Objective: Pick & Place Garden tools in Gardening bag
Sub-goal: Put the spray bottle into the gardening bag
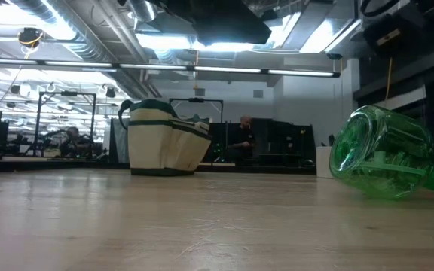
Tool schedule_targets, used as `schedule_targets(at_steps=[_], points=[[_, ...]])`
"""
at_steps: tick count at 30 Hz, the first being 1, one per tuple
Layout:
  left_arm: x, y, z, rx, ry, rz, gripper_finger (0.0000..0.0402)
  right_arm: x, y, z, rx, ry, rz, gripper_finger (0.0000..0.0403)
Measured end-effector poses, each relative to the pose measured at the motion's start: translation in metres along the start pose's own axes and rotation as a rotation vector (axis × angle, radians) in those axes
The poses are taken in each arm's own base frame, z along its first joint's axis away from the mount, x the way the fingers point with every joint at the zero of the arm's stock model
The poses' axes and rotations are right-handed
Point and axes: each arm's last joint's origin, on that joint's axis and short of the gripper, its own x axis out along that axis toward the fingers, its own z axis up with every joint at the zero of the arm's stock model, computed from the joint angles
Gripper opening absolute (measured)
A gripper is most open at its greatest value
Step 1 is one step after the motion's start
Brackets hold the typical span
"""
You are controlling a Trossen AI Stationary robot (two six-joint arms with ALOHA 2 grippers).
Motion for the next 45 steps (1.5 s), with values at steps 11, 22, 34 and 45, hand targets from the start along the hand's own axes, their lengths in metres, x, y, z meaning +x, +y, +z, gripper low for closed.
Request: schedule_targets(at_steps=[11,22,34,45], points=[[0.000,0.000,0.000,0.001,0.003,0.000,0.0106,0.029,0.006,0.022,0.018,0.199,-0.076,0.0158],[0.000,0.000,0.000,-0.008,0.003,0.000,0.0103,0.040,0.002,0.044,0.319,0.351,-0.186,0.0158],[0.000,-0.001,-0.001,-0.025,0.014,-0.003,0.0103,0.101,0.005,0.015,0.428,0.846,-0.158,0.0158],[-0.001,-0.004,-0.004,-0.012,0.045,-0.013,0.0107,0.115,-0.014,0.026,0.457,0.871,-0.173,0.0158]])
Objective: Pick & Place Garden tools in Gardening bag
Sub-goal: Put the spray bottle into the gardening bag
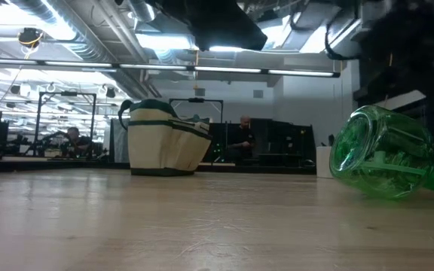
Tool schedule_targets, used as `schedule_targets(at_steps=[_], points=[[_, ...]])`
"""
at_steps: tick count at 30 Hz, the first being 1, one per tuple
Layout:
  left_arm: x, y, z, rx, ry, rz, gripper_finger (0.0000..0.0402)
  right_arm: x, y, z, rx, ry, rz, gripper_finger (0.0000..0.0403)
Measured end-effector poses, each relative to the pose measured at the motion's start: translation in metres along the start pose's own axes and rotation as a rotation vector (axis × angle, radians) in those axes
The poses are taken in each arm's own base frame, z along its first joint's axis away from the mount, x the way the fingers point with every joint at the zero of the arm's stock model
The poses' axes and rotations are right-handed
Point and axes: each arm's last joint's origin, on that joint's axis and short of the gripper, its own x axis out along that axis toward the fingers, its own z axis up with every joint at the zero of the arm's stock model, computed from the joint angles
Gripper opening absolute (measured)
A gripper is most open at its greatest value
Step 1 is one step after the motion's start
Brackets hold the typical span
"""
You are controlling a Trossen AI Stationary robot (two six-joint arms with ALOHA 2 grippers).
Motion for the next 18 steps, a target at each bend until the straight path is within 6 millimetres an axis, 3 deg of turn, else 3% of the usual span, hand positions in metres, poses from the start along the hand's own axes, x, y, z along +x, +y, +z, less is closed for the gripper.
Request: schedule_targets(at_steps=[8,13,18], points=[[0.000,0.000,-0.002,0.006,0.015,-0.001,0.0103,-0.011,0.000,0.019,-0.084,-0.112,-0.103,0.0158],[-0.004,-0.004,-0.001,0.038,0.022,-0.013,0.0104,0.007,-0.005,0.026,-0.038,0.001,-0.148,0.0158],[-0.021,-0.007,0.001,0.069,0.078,-0.029,0.0100,0.018,-0.011,0.042,0.019,0.140,-0.163,0.0158]])
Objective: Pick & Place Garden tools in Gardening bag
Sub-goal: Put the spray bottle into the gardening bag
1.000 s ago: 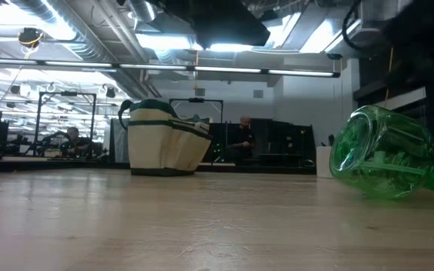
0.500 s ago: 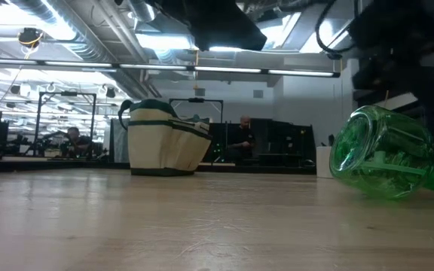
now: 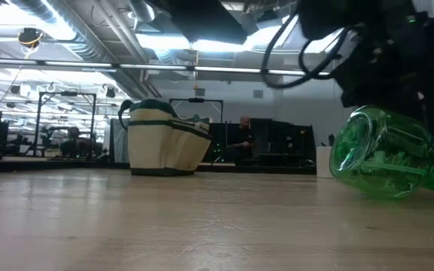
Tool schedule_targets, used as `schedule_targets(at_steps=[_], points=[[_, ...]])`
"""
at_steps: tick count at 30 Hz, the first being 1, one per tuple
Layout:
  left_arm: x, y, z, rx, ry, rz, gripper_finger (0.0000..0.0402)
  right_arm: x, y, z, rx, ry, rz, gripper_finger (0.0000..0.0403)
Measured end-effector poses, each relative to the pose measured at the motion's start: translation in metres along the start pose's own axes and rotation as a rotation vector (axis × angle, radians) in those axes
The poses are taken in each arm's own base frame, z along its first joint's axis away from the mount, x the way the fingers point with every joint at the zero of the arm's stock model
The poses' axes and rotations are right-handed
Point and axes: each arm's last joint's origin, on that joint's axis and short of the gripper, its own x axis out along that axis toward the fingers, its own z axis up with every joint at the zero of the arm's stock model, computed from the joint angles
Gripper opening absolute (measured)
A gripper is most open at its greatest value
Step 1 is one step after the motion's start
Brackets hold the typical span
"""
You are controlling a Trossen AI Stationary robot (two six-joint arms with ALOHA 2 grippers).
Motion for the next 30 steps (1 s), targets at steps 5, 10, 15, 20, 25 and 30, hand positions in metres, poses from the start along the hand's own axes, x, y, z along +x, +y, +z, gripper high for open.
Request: schedule_targets(at_steps=[5,10,15,20,25,30], points=[[-0.026,0.001,0.008,-0.022,0.006,0.039,0.0100,-0.008,0.002,0.024,-0.029,0.016,0.002,0.0158],[-0.049,0.003,0.014,-0.053,-0.005,0.067,0.0100,-0.027,0.007,0.041,-0.061,-0.050,0.014,0.0158],[-0.061,0.001,0.017,-0.074,-0.016,0.072,0.0100,-0.049,0.010,0.058,-0.076,-0.170,0.028,0.0158],[-0.065,-0.003,0.018,-0.070,-0.024,0.063,0.0100,-0.068,0.007,0.080,-0.136,-0.331,0.038,0.0158],[-0.065,-0.003,0.018,-0.063,-0.026,0.082,0.0100,-0.093,0.005,0.088,-0.125,-0.422,0.061,0.0158],[-0.065,-0.003,0.019,-0.058,-0.026,0.084,0.0100,-0.091,0.008,0.068,0.032,-0.231,0.106,0.0158]])
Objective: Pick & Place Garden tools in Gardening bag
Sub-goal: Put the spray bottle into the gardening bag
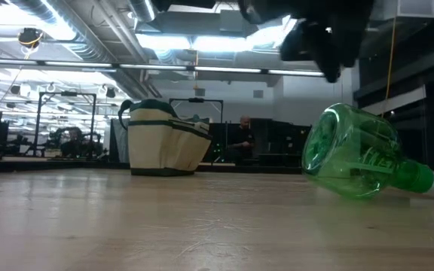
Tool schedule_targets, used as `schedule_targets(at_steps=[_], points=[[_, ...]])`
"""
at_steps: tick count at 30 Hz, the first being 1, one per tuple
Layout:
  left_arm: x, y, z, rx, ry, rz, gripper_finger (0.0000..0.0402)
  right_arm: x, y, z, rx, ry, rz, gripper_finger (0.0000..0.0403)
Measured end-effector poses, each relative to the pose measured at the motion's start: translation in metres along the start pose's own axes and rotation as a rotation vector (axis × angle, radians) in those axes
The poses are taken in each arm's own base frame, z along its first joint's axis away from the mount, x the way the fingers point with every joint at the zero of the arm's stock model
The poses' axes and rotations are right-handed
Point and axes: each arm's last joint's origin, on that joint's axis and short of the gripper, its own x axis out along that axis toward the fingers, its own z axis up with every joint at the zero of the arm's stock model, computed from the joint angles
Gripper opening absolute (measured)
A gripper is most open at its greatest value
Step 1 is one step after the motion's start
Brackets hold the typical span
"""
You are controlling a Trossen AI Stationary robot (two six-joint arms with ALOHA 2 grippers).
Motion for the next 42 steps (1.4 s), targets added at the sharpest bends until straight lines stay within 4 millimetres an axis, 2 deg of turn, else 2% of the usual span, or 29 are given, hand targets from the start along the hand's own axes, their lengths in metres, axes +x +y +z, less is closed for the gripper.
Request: schedule_targets(at_steps=[7,14,29,37,42], points=[[0.000,0.000,0.000,-0.009,0.004,-0.001,0.0100,0.024,0.015,-0.020,-0.049,0.163,-0.045,0.0158],[0.000,0.000,-0.003,-0.010,0.026,-0.002,0.0100,0.051,0.015,-0.034,-0.052,0.269,-0.072,0.0158],[0.000,0.000,-0.003,-0.010,0.029,0.000,0.0100,0.055,0.007,-0.022,0.130,0.175,-0.022,0.0158],[0.000,0.000,-0.003,-0.011,0.030,0.000,0.0100,0.071,0.004,-0.022,0.173,0.286,-0.055,0.0158],[0.001,0.000,-0.003,-0.010,0.033,0.001,0.0100,0.083,0.000,-0.019,0.116,0.336,-0.056,0.0158]])
